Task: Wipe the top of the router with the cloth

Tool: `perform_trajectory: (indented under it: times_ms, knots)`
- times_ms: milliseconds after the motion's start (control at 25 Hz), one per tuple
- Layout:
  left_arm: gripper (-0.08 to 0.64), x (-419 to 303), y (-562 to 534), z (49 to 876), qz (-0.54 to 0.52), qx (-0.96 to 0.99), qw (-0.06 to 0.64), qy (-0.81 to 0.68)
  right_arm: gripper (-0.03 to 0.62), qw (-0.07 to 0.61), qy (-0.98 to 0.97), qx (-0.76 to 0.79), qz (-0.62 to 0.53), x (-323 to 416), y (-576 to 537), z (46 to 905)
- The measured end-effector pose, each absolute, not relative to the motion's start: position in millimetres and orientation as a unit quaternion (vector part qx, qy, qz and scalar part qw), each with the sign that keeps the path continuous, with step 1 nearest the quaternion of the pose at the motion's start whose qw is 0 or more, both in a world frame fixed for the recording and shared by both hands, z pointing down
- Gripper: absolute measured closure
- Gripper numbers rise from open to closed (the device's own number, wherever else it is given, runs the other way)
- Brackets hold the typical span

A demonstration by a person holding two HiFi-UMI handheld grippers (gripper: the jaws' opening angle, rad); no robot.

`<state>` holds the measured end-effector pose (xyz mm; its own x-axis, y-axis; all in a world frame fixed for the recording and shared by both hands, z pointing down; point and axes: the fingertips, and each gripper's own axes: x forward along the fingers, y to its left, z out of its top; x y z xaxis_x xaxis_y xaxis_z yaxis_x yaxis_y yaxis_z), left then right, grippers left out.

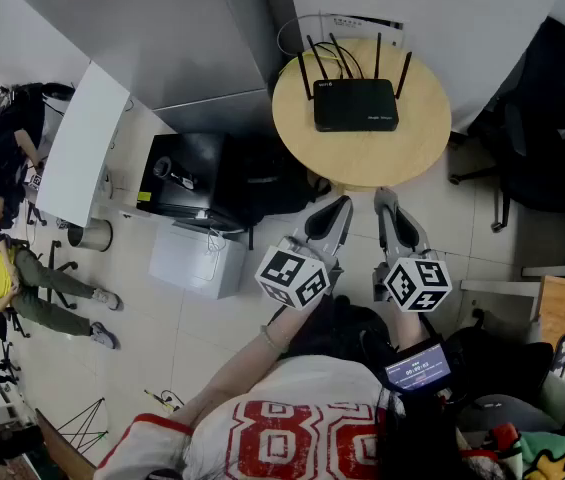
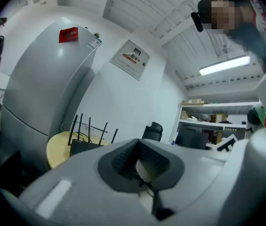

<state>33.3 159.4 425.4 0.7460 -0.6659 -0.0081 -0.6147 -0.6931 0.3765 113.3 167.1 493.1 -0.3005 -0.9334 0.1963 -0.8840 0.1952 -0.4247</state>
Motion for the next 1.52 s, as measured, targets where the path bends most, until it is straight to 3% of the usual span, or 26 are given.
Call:
perform_trajectory:
  times_ms: [400, 920, 1520]
  knots:
    - [0.565, 26, 95, 433, -0.077, 0.919, 0.177, -0.345, 0.551, 0.042, 0.761, -0.605, -0.230, 116, 112, 497]
    - [0.565, -23, -42, 436, -0.068, 0.922, 0.174, -0.339, 0.551, 0.024, 0.770, -0.603, -0.208, 73, -51, 491]
    - [0.565, -17, -110, 450, -0.071, 0.907, 0.195, -0.366, 0.551, -0.043, 0.782, -0.569, -0.252, 87, -127, 537]
